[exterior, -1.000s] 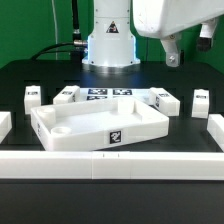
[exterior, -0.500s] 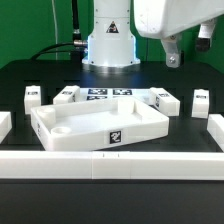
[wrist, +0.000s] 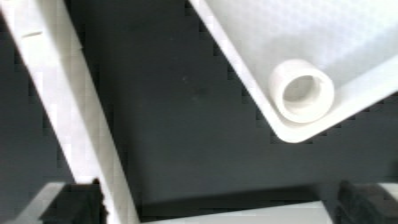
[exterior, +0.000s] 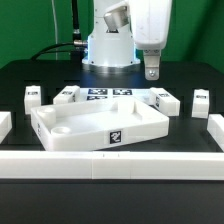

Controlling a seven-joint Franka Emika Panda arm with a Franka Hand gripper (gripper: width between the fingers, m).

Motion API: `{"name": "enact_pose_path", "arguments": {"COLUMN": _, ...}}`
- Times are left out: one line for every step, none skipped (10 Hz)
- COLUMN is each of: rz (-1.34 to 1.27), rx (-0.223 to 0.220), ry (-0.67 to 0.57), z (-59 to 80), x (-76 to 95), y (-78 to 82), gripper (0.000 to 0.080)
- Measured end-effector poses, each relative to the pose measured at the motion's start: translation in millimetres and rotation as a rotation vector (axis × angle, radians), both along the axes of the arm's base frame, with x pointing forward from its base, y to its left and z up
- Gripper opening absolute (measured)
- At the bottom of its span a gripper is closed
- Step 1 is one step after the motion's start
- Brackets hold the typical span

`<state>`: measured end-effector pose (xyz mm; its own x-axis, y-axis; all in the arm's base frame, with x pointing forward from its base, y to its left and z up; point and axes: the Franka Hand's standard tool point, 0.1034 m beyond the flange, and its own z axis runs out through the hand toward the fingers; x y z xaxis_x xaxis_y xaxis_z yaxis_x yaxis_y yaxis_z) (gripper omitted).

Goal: Assemble desk

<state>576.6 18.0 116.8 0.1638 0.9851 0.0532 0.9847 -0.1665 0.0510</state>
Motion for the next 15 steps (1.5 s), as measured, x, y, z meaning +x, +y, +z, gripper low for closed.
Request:
{"name": "enact_pose_path", "arguments": {"rz": 0.065, "rx": -0.006, "ry": -0.002, "z": -0.7, "x": -0.2, "y": -1.2, "gripper": 0.0649}}
{"name": "enact_pose_path", "arguments": {"rz": 0.151, "rx": -0.019, "ry": -0.008, "z": -1.6, "x": -0.8, "y": -3.7, "gripper": 0.0649}}
{"name": "enact_pose_path", "arguments": {"rz": 0.272, "rx": -0.036, "ry": -0.018, "z": -5.2, "x": -4.2, "y": -9.4, "gripper": 0.0649}}
{"name": "enact_pose_path", "arguments": {"rz": 0.363, "rx": -0.042, "ry": -0.017, "z": -12.8, "x": -13.5, "y": -19.4, "gripper": 0.0649}}
{"name": "enact_pose_path", "arguments": {"rz": 0.445, "rx": -0.046, "ry": -0.009, "z": -21.8, "x": -25.9, "y": -30.1, "gripper": 0.0649}}
{"name": "enact_pose_path", "arguments": {"rz": 0.488, "rx": -0.046, "ry": 0.001, "z": -29.5, "x": -36.4, "y": -39.6, "gripper": 0.0649}}
{"name": "enact_pose_path", "arguments": {"rz": 0.482, "rx": -0.045, "ry": 0.004, "z": -35.4, "x": -44.1, "y": -46.4, "gripper": 0.0649}}
{"name": "enact_pose_path", "arguments": {"rz": 0.474, "rx": -0.047, "ry": 0.007, "z": -34.8, "x": -43.0, "y": -46.1, "gripper": 0.0649}}
{"name": "enact_pose_path", "arguments": {"rz": 0.477, "rx": -0.048, "ry": 0.008, "z": -35.1, "x": -43.1, "y": -46.4, "gripper": 0.0649}}
{"name": "enact_pose_path", "arguments": {"rz": 0.476, "rx": -0.048, "ry": 0.009, "z": -35.8, "x": -43.5, "y": -46.8, "gripper": 0.0649}}
{"name": "enact_pose_path", "arguments": {"rz": 0.476, "rx": -0.047, "ry": 0.01, "z": -36.5, "x": -44.0, "y": -47.0, "gripper": 0.0649}}
{"name": "enact_pose_path", "arguments": {"rz": 0.475, "rx": -0.046, "ry": 0.012, "z": -38.2, "x": -47.5, "y": -47.1, "gripper": 0.0649}}
{"name": "enact_pose_path", "arguments": {"rz": 0.475, "rx": -0.046, "ry": 0.011, "z": -44.5, "x": -64.2, "y": -49.3, "gripper": 0.0649}}
{"name": "enact_pose_path", "arguments": {"rz": 0.469, "rx": -0.045, "ry": 0.016, "z": -51.9, "x": -83.6, "y": -55.4, "gripper": 0.0649}}
{"name": "enact_pose_path", "arguments": {"rz": 0.464, "rx": -0.038, "ry": 0.033, "z": -58.9, "x": -95.3, "y": -61.2, "gripper": 0.0649}}
